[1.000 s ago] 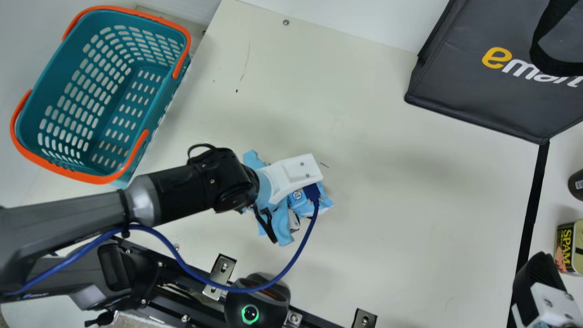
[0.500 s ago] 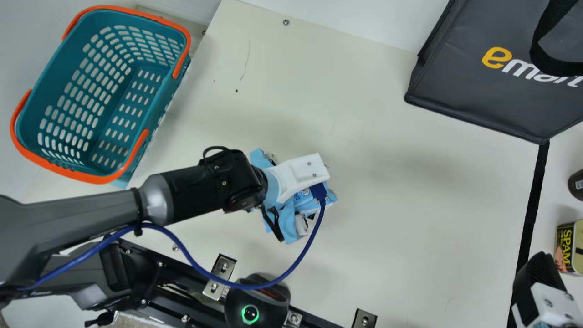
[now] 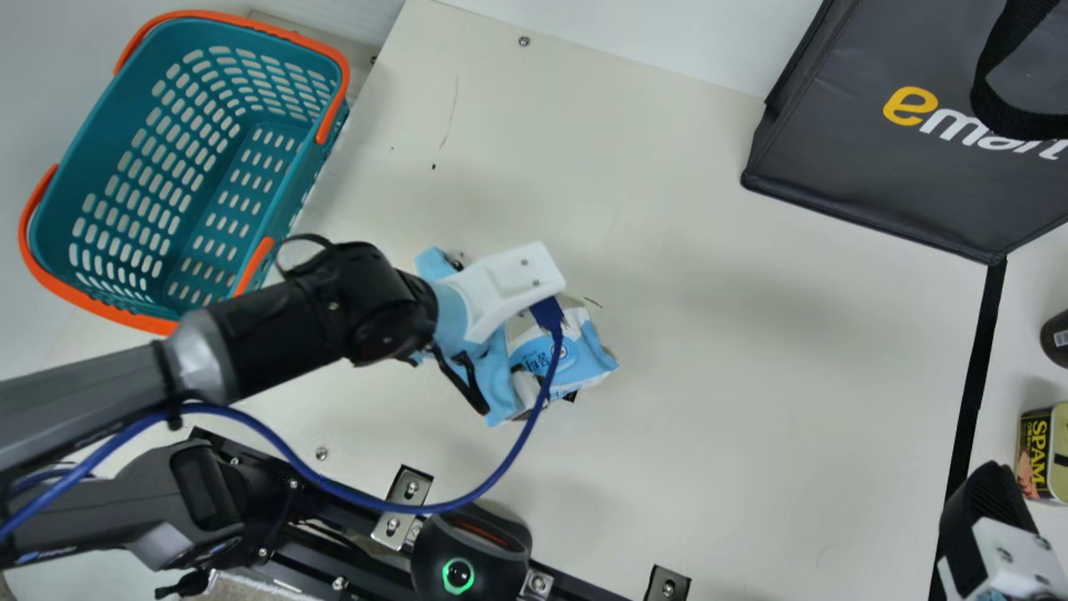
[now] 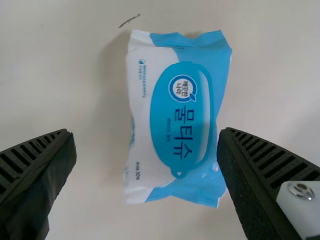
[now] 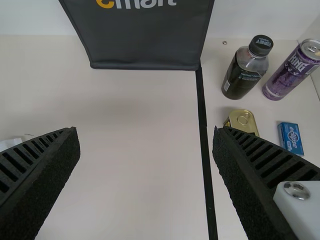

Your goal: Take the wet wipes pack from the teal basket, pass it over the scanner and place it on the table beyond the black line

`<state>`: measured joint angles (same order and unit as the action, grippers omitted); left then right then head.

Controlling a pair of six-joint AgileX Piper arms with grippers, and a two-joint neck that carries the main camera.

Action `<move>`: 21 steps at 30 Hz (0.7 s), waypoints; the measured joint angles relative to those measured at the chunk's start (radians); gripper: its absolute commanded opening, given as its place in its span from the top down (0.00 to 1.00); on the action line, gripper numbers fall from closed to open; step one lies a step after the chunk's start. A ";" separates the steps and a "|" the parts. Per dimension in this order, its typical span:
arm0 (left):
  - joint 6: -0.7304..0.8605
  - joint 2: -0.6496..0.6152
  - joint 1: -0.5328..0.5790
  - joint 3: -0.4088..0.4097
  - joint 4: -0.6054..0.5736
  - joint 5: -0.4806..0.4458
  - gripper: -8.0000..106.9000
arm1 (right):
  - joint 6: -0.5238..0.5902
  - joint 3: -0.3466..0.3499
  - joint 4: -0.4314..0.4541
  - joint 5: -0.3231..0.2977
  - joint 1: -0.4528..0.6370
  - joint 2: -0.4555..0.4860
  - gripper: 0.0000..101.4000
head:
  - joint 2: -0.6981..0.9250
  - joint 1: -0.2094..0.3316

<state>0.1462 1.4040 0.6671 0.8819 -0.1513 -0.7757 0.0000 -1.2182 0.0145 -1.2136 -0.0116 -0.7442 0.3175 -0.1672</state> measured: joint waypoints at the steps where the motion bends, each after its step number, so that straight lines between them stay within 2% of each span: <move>1: 0.005 -0.017 -0.014 -0.005 -0.005 -0.004 0.15 | 0.000 0.000 0.000 0.000 0.000 0.000 0.06 | 0.002 0.000; 11: 0.001 -0.202 -0.158 -0.041 -0.011 -0.057 0.15 | 0.000 0.000 0.000 0.000 0.000 0.000 0.06 | 0.002 0.000; 21: -0.081 -0.371 -0.285 -0.018 0.068 -0.099 0.15 | 0.000 0.000 0.000 0.000 0.000 0.000 0.06 | 0.000 0.000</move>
<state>0.0652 1.0329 0.3821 0.8643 -0.0838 -0.8747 0.0000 -1.2182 0.0145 -1.2136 -0.0116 -0.7442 0.3175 -0.1672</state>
